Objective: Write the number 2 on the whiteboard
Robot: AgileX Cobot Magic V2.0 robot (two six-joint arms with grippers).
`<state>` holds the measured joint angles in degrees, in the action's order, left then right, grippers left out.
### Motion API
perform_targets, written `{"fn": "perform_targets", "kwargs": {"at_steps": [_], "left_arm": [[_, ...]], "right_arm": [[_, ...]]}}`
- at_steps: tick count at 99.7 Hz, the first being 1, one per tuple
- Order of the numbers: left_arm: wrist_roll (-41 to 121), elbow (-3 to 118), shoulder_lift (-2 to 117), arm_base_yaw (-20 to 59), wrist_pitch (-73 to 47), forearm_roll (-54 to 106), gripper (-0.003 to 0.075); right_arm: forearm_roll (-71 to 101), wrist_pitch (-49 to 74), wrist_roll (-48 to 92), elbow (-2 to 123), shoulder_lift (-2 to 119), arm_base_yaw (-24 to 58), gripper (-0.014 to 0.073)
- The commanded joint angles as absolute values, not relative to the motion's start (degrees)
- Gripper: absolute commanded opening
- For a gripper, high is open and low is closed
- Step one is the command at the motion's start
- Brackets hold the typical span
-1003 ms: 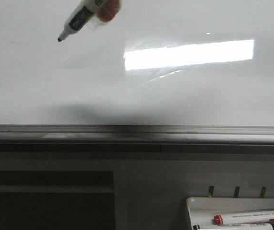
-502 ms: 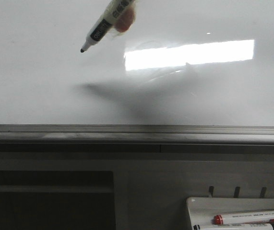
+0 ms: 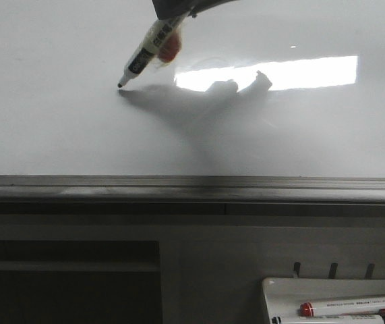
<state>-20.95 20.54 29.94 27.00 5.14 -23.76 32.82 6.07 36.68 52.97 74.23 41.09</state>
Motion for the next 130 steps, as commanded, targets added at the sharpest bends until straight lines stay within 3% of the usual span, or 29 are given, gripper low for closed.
{"fn": "perform_targets", "kwargs": {"at_steps": [1, 18, 54, 94, 130], "left_arm": [[-21.62, 22.13, 30.11, 26.88, 9.44, -22.94, -0.0020], [-21.62, 22.13, 30.11, 26.88, 9.44, -22.94, -0.0020], [-21.62, 22.13, 30.11, 26.88, 9.57, -22.94, -0.0020], [-21.62, 22.13, 30.11, 26.88, 9.57, -22.94, -0.0020], [-21.52, 22.13, 30.11, 26.88, 9.57, -23.14, -0.0020]], "right_arm": [[32.22, -0.36, 37.28, 55.32, 72.83, 40.21, -0.0071], [32.09, 0.00, 37.40, 55.32, 72.14, 37.12, -0.0071], [32.09, 15.21, 37.40, 53.63, 70.33, 33.63, -0.0071], [32.19, 12.70, 37.40, 55.47, 76.46, 38.65, -0.0071], [32.19, 14.46, 37.40, 48.07, 68.32, 31.12, -0.0071]]}}
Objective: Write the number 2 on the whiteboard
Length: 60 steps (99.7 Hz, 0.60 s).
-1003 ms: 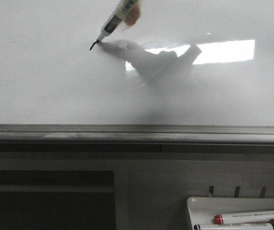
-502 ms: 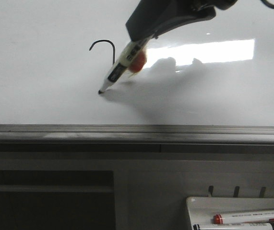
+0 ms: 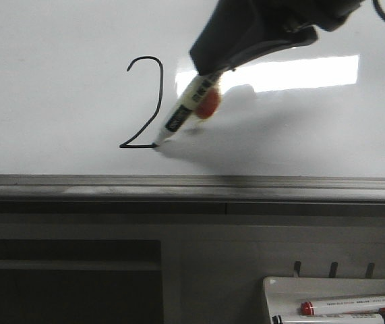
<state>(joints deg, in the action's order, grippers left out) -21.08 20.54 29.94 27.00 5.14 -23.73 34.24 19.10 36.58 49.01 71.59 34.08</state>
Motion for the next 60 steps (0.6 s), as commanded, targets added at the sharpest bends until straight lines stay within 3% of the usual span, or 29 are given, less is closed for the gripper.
{"fn": "perform_targets", "kwargs": {"at_steps": [1, 17, 37, 46, 55, 60], "left_arm": [[-21.52, 22.13, 30.11, 26.88, 9.57, -23.14, -0.0020], [-21.52, 22.13, 30.11, 27.09, 9.57, -24.23, -0.0020], [-21.52, 22.13, 30.61, 30.35, 10.49, -24.92, -0.0001], [-21.52, 22.13, 32.77, 33.74, 11.91, -27.00, 0.0115], [-21.52, 22.13, 36.97, 37.78, 13.85, -32.84, 0.0294], [-21.52, 22.13, 39.74, 39.75, 15.57, -34.49, 0.0344]], "right_arm": [[32.19, 14.58, 37.40, 47.90, 68.14, 30.78, -0.0071], [32.19, 15.69, 37.40, 47.04, 66.57, 29.99, -0.0071], [32.30, 23.03, 37.40, 50.74, 65.50, 35.73, -0.0071], [31.94, 23.22, 37.65, 51.70, 65.50, 38.33, -0.0071], [31.84, 22.57, 39.85, 52.43, 65.74, 40.41, -0.0071], [31.84, 22.57, 40.52, 53.17, 65.75, 41.23, -0.0071]]}}
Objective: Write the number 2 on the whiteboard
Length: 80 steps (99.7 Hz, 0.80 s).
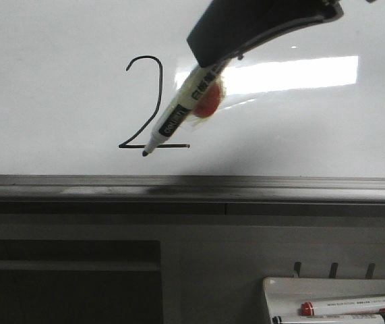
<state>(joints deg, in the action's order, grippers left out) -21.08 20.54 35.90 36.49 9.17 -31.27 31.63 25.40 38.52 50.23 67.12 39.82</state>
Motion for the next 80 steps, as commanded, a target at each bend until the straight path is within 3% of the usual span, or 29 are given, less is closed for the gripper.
{"fn": "perform_targets", "kwargs": {"at_steps": [1, 32, 80], "left_arm": [[-21.52, 22.13, 40.58, 39.99, 16.18, -34.49, 0.0350], [-20.89, 25.17, 55.05, 41.76, 23.41, -37.14, 0.0377], [-20.80, 25.74, 58.43, 41.76, 22.84, -41.55, 0.0365]], "right_arm": [[31.84, 22.57, 40.52, 53.26, 65.75, 41.33, -0.0071], [31.84, 24.14, 40.52, 56.46, 65.75, 43.67, -0.0071], [32.07, 23.18, 40.52, 56.98, 65.75, 47.69, -0.0071]]}}
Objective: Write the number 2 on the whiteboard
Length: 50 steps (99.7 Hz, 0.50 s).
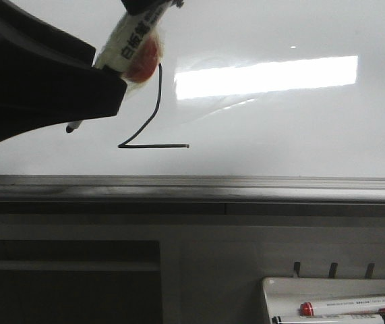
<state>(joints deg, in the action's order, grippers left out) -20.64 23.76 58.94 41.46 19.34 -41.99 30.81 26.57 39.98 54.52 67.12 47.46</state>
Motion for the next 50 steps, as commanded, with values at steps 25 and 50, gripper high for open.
{"fn": "perform_targets", "kwargs": {"at_steps": [25, 50], "left_arm": [[-20.80, 25.74, 58.43, 41.76, 22.54, -43.27, 0.0120], [-21.09, 25.74, 58.43, 41.76, 22.54, -44.07, -0.0020]], "right_arm": [[32.10, 24.17, 40.52, 58.06, 65.75, 47.69, -0.0071], [33.09, 24.08, 40.52, 58.06, 65.75, 47.69, -0.0071]]}}
